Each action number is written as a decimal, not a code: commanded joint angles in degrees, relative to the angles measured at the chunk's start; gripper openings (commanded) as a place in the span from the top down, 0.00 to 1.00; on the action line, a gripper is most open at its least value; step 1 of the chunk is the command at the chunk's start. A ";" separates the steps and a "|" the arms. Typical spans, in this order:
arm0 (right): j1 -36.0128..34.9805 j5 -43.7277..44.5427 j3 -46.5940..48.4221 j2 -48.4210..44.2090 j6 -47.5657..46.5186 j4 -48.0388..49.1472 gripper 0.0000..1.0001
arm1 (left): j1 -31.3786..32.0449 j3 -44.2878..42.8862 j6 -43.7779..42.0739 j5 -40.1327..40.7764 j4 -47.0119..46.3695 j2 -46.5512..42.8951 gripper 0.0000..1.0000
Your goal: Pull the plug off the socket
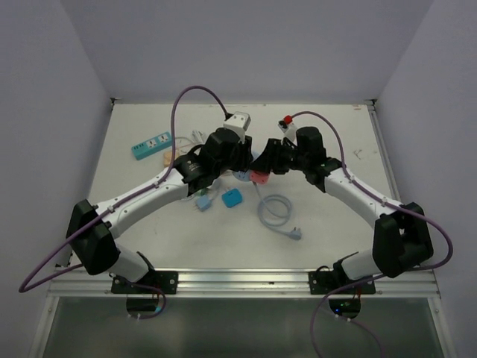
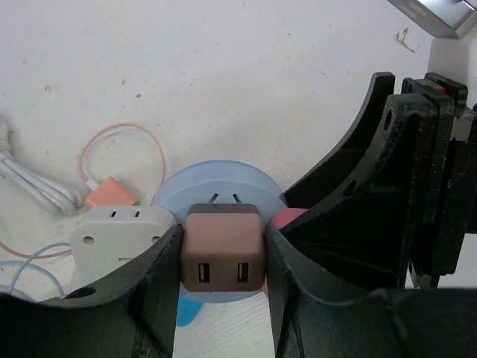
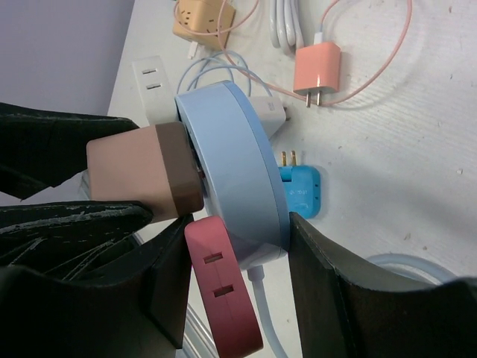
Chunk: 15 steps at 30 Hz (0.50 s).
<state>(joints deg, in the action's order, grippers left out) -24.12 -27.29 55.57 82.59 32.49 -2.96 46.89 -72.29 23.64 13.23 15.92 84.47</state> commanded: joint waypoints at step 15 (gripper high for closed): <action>1.79 11.30 0.24 6.37 4.60 -0.30 1.00 | 1.81 -6.47 -0.43 3.11 -4.50 -6.85 1.00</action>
<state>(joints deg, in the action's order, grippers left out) -21.89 -13.13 54.78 92.71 35.94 -8.01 49.69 -79.90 23.20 12.80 12.95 80.27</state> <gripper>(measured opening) 0.520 0.466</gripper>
